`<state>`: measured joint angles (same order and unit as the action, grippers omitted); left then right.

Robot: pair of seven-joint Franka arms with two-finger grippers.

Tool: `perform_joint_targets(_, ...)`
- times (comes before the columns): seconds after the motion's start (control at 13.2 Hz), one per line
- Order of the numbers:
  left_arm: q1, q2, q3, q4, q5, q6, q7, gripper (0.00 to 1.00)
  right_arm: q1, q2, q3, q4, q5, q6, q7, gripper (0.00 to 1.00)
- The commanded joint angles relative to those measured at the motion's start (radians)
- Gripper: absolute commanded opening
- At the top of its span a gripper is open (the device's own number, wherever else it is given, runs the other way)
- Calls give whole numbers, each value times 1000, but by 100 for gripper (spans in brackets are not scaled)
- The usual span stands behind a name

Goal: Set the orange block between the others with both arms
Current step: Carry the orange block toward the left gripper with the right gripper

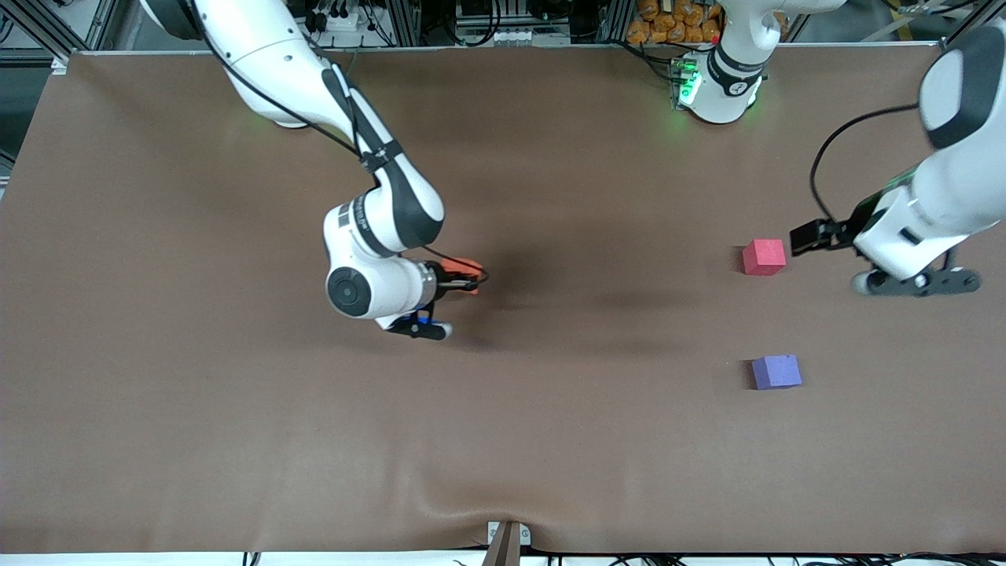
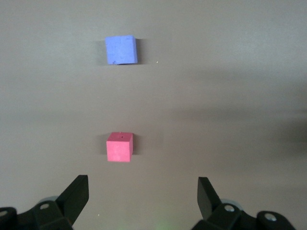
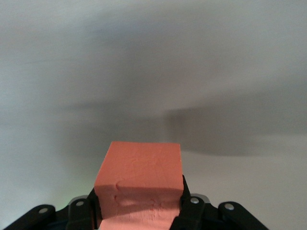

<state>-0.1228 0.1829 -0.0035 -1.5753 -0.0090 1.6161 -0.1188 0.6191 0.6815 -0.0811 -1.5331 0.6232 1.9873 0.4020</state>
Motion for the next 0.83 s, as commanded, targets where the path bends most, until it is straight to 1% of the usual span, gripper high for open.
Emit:
perform_joint_targets(0.0,-20,65,-1,6,1,37,-16,100,71,12,-9,-12,49,82,62,62)
perform_joint_targets(0.23,-28,92,-7,5,-8,62,-21,100,146,32,-9,-5,58,229,159,64)
perform_joint_targets(0.38,-34,107,-30,-2,-8,74,-42,100,186,55,-9,21,58,263,179,64)
perform_joint_targets(0.45,-52,112,-33,-8,-8,80,-101,100,205,70,-9,37,59,271,179,64)
perform_joint_targets(0.53,-75,118,-33,-11,-8,82,-148,100,221,84,-9,54,88,290,179,64)
perform_joint_targets(0.68,-119,136,-32,-11,-3,82,-203,100,261,111,-9,67,208,391,179,65)
perform_joint_targets(0.76,-130,142,-33,-11,-3,85,-215,100,283,122,-9,73,252,440,179,66)
